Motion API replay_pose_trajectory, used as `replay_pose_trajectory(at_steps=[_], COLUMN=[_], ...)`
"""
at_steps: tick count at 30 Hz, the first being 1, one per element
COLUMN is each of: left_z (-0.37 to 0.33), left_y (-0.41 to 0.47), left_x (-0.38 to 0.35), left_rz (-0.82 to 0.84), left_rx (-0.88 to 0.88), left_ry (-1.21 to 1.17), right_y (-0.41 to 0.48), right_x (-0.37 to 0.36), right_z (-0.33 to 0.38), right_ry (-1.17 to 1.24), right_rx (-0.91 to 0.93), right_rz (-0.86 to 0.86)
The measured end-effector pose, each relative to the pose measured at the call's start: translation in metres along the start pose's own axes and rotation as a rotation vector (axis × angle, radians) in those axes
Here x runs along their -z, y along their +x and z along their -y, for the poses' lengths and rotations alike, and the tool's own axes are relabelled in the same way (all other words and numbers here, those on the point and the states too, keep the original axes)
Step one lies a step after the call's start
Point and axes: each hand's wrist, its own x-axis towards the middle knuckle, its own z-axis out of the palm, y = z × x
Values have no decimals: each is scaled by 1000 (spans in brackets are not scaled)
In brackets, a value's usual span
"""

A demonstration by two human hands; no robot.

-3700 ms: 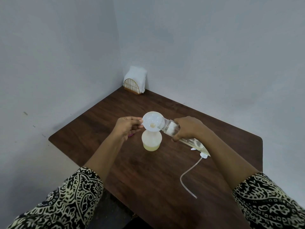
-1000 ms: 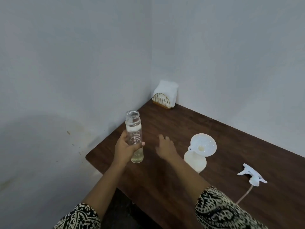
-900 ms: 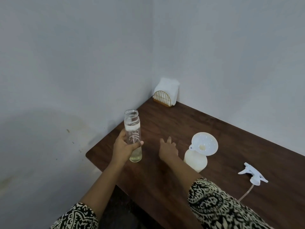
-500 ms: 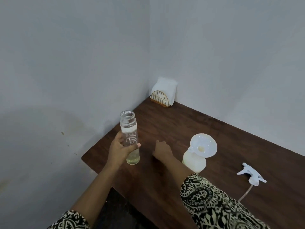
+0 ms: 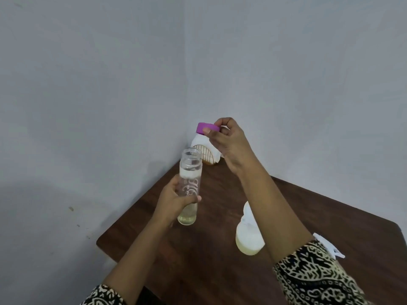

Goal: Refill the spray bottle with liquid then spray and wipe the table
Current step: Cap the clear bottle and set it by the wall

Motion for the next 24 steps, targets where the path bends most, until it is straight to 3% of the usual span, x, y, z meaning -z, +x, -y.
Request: replay_pose_trajectory(at_steps=[8, 16, 22, 24], left_z=[-24, -30, -30, -29], left_y=[8, 14, 13, 14], left_x=[-20, -32, -40, -41], left_rz=[108, 188, 232, 250], left_rx=[-44, -67, -66, -60], left_ry=[55, 132, 200, 214], right_y=[-6, 4, 17, 17], right_x=[36, 56, 61, 61], right_z=[14, 48, 66, 71], right_ry=[-286, -778, -1175, -1196], right_rx=[31, -69, -48, -63], right_rz=[256, 582, 667, 713])
